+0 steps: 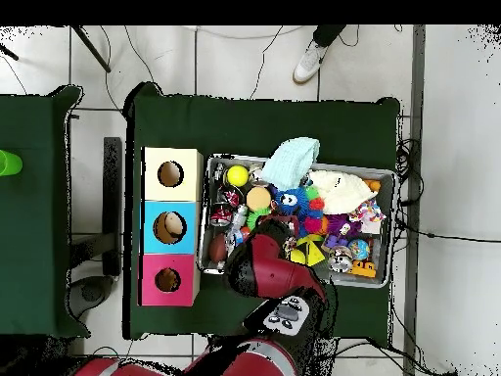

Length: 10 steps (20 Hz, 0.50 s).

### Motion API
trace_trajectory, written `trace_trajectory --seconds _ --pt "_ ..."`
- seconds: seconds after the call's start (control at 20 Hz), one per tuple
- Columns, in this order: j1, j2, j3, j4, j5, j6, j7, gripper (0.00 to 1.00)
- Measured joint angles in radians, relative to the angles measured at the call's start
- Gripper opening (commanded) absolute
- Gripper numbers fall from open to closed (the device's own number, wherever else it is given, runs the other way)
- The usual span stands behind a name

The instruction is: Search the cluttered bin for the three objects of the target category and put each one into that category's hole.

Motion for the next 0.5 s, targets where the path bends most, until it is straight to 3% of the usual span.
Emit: trace_trajectory --seconds 0.5 --pt "0.036 0.023 0.0 0.0 0.055 0.0 0.0 1.0"
